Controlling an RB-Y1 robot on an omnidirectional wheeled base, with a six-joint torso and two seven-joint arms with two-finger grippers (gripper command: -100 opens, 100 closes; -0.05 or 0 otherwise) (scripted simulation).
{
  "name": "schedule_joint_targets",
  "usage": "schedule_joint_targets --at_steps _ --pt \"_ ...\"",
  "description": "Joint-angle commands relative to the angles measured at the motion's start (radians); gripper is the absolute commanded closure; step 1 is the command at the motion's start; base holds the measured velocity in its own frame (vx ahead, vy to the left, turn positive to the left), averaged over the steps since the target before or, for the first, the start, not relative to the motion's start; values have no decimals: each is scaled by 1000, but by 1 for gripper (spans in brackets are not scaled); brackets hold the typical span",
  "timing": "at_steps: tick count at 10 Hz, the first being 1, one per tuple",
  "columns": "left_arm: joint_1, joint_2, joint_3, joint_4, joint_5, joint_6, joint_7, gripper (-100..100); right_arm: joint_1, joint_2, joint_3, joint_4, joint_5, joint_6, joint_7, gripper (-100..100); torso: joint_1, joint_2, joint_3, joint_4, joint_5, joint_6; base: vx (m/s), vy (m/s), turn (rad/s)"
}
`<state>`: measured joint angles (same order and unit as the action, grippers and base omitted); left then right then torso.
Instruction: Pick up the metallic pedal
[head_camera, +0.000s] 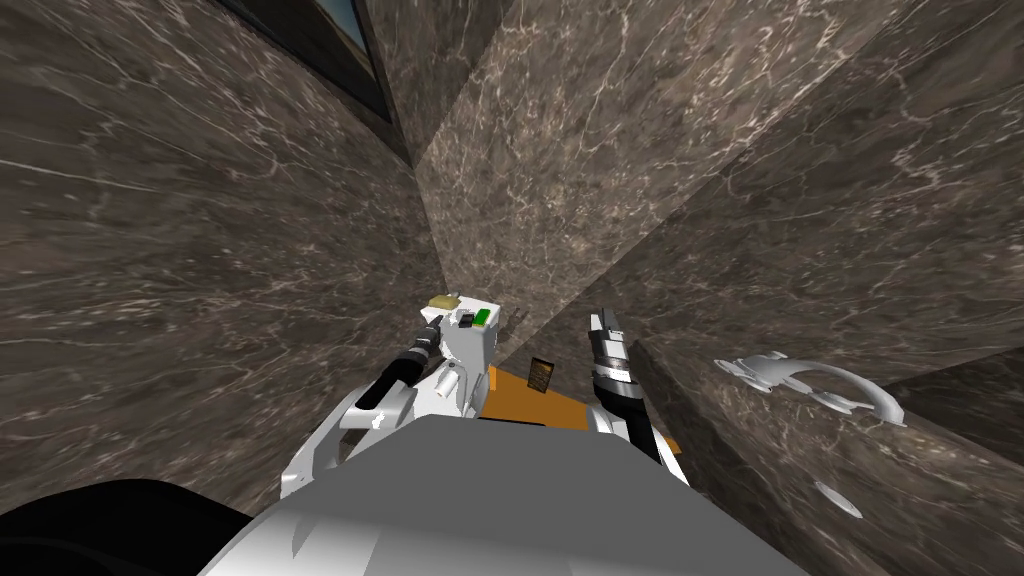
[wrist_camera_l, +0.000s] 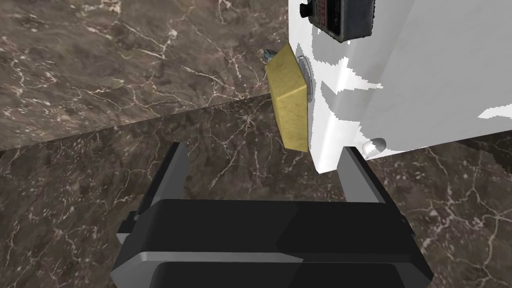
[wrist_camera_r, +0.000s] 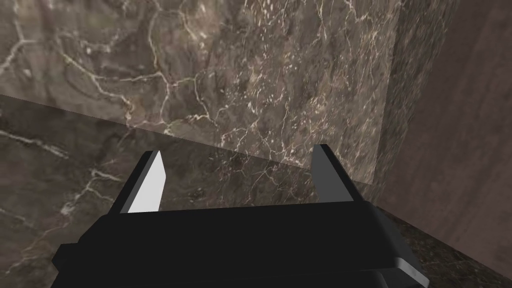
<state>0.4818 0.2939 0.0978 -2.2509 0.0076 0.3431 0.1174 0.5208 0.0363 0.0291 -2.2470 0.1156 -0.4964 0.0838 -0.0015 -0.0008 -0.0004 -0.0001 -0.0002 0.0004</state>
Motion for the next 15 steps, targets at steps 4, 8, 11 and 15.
schedule_joint_targets --at_steps 4,8,11,15 --pt "40 -54 23 11 23 89 9 -100 0 0 0 0 0 0 0 0 -4 -8 -5 -2 -1 0 130 -63 -51" --pt "66 -126 59 16 49 149 -17 -100 0 0 0 0 0 0 0 0 -5 -6 -4 -2 -1 0 119 -85 -56" --pt "71 -137 64 20 51 149 -22 0 0 0 0 0 0 0 0 0 -1 -3 -2 -1 -1 0 56 -26 -24" --pt "38 -26 117 131 140 105 4 -100 0 0 0 0 0 0 0 0 -3 3 2 1 -1 0 -16 -66 -50"
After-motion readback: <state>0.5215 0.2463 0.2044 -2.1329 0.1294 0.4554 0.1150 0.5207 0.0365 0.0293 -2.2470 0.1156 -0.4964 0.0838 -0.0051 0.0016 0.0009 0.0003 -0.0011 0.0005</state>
